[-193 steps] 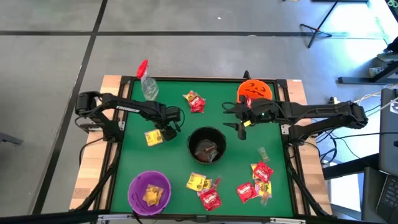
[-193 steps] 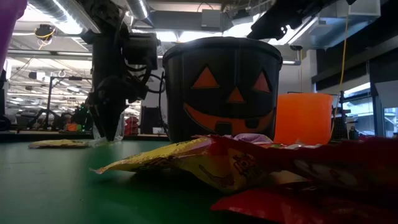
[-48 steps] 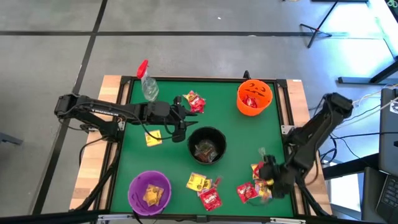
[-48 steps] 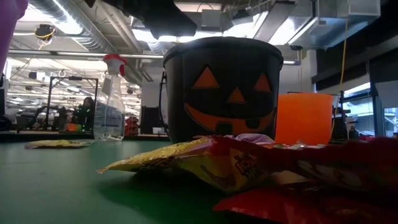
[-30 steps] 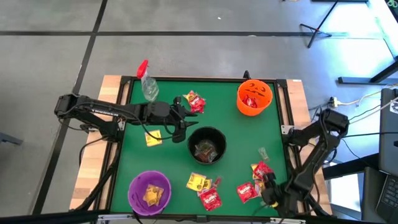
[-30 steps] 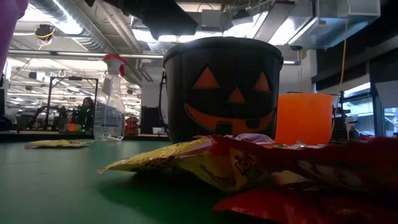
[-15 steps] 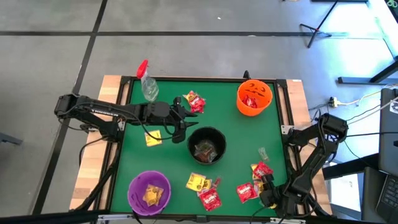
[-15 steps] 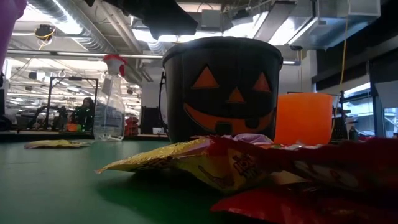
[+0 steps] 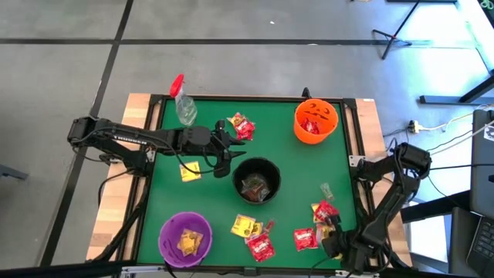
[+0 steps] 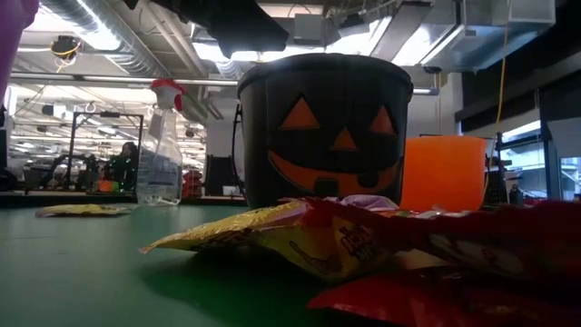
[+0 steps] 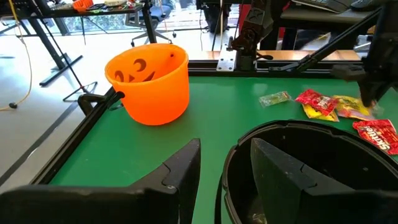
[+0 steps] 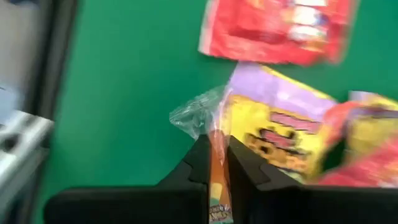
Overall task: Sort candy
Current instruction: Put the orange candy into the black bucket
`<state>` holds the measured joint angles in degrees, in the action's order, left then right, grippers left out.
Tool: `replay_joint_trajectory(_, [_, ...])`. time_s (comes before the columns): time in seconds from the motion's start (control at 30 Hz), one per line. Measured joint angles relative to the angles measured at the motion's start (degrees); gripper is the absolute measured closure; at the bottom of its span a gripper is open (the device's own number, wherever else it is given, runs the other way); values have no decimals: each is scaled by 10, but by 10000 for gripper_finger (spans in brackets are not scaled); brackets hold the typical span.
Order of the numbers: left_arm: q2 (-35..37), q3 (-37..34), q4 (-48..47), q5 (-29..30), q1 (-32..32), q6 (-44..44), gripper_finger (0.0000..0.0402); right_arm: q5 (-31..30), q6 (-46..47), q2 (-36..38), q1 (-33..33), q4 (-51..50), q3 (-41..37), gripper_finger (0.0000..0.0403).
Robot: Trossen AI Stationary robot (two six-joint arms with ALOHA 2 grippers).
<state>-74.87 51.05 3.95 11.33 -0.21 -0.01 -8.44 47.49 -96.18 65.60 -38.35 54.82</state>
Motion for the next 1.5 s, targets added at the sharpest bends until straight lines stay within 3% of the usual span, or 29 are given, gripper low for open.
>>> replay_joint_trajectory(0.23, [0, 0, 0, 1, 0, 0, 270, -110, -16, 0, -8, -193, 80, 357])
replay_joint_trajectory(0.4, [0, 0, 0, 1, 0, 0, 270, -264, -39, 16, -45, -303, 130, 355])
replay_joint_trajectory(0.6, [0, 0, 0, 1, 0, 0, 270, -464, -96, 73, -139, -295, 138, 355])
replay_joint_trajectory(0.77, [0, 0, -1, 0, 0, 1, 270, -515, -252, 108, -229, -170, 138, 354])
replay_joint_trajectory(0.87, [0, 0, -11, 2, 0, 1, 270, -478, -388, 117, -280, -50, 138, 354])
replay_joint_trajectory(1.07, [33, 0, -60, 31, 0, 6, 270, -252, -581, 121, -363, 147, 138, 354])
replay_joint_trajectory(1.23, [91, 0, -122, 49, 0, 6, 270, -129, -642, 121, -427, 227, 138, 354])
replay_joint_trajectory(1.5, [145, 0, -209, 96, 0, -17, 270, 85, -654, 121, -520, 299, 128, 354])
